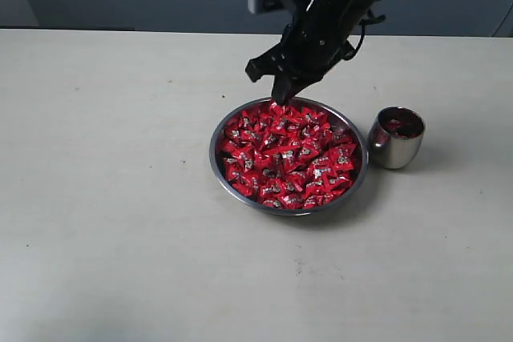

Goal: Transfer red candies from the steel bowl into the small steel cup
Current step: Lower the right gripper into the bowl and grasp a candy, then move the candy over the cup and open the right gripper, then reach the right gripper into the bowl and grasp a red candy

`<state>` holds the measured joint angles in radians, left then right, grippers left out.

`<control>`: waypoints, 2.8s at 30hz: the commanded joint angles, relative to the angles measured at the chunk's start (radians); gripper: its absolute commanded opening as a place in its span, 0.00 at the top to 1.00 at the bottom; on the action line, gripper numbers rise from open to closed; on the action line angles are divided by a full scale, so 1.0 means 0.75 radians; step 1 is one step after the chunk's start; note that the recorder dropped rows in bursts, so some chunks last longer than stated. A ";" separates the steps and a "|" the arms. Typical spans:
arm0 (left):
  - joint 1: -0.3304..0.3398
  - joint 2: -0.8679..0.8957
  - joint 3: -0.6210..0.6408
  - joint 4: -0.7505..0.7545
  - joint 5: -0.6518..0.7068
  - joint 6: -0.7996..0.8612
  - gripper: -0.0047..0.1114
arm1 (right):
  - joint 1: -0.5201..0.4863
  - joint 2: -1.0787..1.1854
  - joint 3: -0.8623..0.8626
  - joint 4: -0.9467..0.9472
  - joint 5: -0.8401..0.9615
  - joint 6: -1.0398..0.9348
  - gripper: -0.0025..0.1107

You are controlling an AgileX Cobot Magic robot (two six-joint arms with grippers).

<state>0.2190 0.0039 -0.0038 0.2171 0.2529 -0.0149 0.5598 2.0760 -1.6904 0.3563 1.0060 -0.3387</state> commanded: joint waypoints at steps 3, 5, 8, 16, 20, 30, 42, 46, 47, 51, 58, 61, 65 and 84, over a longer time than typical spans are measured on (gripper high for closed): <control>-0.004 -0.005 0.005 0.006 -0.015 -0.005 0.96 | -0.170 -0.115 0.002 -0.021 0.081 0.034 0.98; -0.004 -0.005 0.005 0.006 -0.015 -0.005 0.96 | -0.231 -0.163 0.049 -0.021 0.071 0.037 0.98; -0.004 -0.005 0.005 0.006 -0.015 -0.005 0.96 | -0.331 -0.243 0.160 -0.021 0.023 0.037 0.98; -0.004 -0.005 0.005 0.006 -0.015 -0.005 0.96 | -0.466 -0.416 0.544 -0.021 -0.180 0.023 0.98; -0.004 -0.005 0.005 0.006 -0.015 -0.005 0.96 | -0.466 -0.418 0.652 -0.012 -0.277 -0.004 0.98; -0.004 -0.005 0.005 0.006 -0.015 -0.005 0.96 | -0.466 -0.404 0.709 -0.015 -0.389 -0.034 0.73; -0.004 -0.005 0.005 0.006 -0.015 -0.005 0.96 | -0.463 -0.434 0.704 0.268 -0.328 -0.214 0.67; -0.004 -0.005 0.005 0.006 -0.015 -0.005 0.96 | -0.431 -0.434 0.704 0.462 -0.271 -0.367 0.67; -0.004 -0.005 0.005 0.006 -0.015 -0.005 0.96 | -0.410 -0.434 0.704 0.465 -0.271 -0.370 0.67; -0.004 -0.005 0.005 0.006 -0.015 -0.005 0.96 | -0.283 -0.429 0.704 0.459 -0.303 -0.395 0.66; -0.004 -0.005 0.005 0.006 -0.015 -0.005 0.96 | -0.082 -0.323 0.687 0.411 -0.422 -0.395 0.59; -0.004 -0.005 0.005 0.006 -0.015 -0.005 0.96 | -0.031 -0.252 0.635 0.371 -0.427 -0.379 0.59; -0.004 -0.005 0.005 0.006 -0.015 -0.005 0.96 | 0.001 -0.151 0.529 0.250 -0.427 -0.259 0.59; -0.004 -0.005 0.005 0.006 -0.015 -0.005 0.96 | -0.001 0.092 0.301 0.127 -0.222 -0.057 0.98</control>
<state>0.2190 0.0039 -0.0038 0.2171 0.2529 -0.0149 0.5614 2.1718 -1.4520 0.4514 0.8149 -0.3872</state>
